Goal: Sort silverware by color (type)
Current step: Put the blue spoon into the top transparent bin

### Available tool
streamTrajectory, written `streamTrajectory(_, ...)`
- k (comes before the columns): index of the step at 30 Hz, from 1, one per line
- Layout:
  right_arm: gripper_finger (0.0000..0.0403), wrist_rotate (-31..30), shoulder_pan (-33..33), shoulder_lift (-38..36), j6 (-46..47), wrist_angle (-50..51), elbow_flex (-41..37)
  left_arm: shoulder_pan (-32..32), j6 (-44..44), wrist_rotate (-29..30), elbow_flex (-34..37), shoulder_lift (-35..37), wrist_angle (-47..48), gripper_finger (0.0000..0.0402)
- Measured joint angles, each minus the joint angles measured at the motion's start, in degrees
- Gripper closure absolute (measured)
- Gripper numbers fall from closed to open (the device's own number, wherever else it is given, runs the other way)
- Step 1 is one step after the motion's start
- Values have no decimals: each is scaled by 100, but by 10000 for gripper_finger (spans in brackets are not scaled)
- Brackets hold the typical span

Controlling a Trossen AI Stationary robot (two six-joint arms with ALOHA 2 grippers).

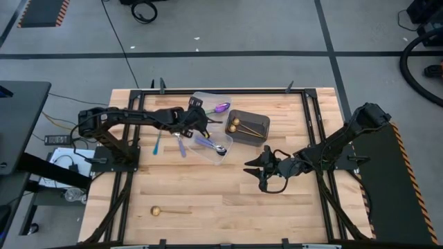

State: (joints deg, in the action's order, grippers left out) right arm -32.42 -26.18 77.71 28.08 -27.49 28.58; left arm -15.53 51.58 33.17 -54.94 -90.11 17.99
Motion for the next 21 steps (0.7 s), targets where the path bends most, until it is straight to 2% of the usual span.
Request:
streamTrajectory(7, 273, 32, 0, 0, -127, -35, 0, -245, -200, -21, 0, 0, 151, 232)
streamTrajectory(12, 273, 47, -17, 0, -127, -37, 0, -490, -568, -841, 0, 0, 194, 233)
streamTrajectory(21, 273, 49, -39, 0, -168, -35, 0, -962, -796, -1437, 0, 0, 190, 248)
